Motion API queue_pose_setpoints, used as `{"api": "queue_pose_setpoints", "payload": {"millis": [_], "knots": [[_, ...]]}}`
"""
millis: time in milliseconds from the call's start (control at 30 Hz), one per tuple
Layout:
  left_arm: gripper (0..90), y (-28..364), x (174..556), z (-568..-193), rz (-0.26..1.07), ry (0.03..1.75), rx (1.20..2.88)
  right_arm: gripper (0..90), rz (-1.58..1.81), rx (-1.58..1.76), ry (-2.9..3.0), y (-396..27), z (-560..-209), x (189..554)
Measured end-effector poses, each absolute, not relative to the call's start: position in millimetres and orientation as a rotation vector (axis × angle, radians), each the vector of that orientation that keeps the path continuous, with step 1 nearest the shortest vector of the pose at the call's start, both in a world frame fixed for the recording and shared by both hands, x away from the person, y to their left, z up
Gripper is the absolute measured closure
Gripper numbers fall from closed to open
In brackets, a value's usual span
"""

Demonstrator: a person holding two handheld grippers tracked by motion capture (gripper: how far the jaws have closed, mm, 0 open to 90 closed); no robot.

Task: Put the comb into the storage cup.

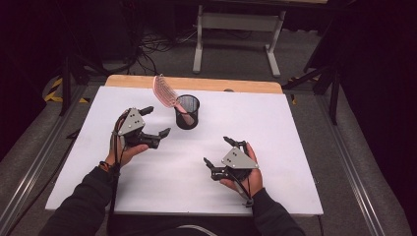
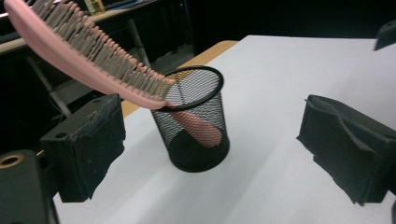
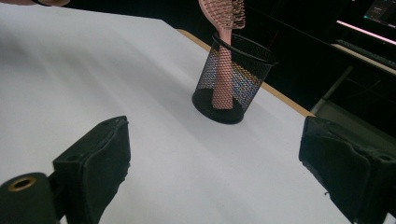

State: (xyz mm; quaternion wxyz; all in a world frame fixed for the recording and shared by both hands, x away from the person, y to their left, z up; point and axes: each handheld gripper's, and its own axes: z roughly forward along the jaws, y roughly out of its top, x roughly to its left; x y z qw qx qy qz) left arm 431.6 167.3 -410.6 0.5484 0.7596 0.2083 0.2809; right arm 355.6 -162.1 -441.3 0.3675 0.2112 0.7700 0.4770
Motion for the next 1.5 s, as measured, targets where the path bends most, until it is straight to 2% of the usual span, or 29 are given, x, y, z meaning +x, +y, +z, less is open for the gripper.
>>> {"api": "queue_pose_setpoints", "payload": {"millis": [733, 1500], "knots": [[8.2, 157.4, 402.5, -417.0, 0.63, 0.361, 1.868, 9.8, 1.22, 0.551, 1.954, -166.6, -437.5, 354.4], [8.2, 166.8, 381.4, -436.4, 0.619, 0.338, 1.941, 9.8, 1.206, 0.587, 1.931, -183.3, -436.1, 349.2]]}}
